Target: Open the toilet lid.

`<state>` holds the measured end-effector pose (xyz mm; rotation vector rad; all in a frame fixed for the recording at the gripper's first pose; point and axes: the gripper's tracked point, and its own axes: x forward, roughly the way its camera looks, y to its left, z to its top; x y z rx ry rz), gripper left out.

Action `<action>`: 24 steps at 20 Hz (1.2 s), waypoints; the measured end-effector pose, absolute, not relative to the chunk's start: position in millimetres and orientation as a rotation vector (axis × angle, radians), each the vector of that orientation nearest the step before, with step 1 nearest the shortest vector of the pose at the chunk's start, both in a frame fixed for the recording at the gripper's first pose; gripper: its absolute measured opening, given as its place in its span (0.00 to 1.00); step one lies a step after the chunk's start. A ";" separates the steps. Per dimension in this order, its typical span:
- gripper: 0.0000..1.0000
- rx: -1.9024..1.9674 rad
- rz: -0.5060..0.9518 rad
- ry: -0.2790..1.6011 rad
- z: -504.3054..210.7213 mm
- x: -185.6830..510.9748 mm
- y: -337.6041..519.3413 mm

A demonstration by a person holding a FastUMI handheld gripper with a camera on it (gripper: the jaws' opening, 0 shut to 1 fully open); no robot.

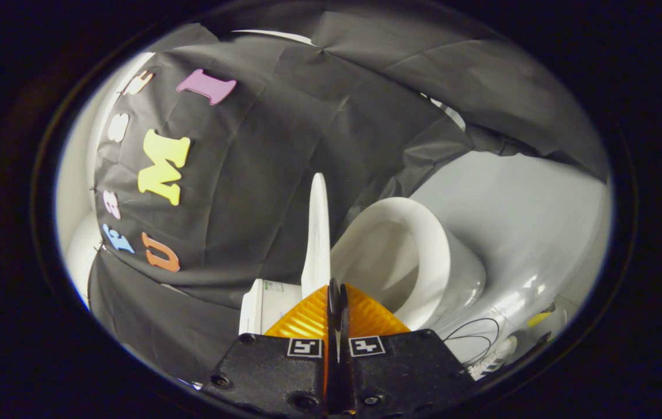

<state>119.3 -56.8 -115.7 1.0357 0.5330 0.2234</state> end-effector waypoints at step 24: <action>0.08 0.836 0.324 0.454 -18.8 101.8 22.0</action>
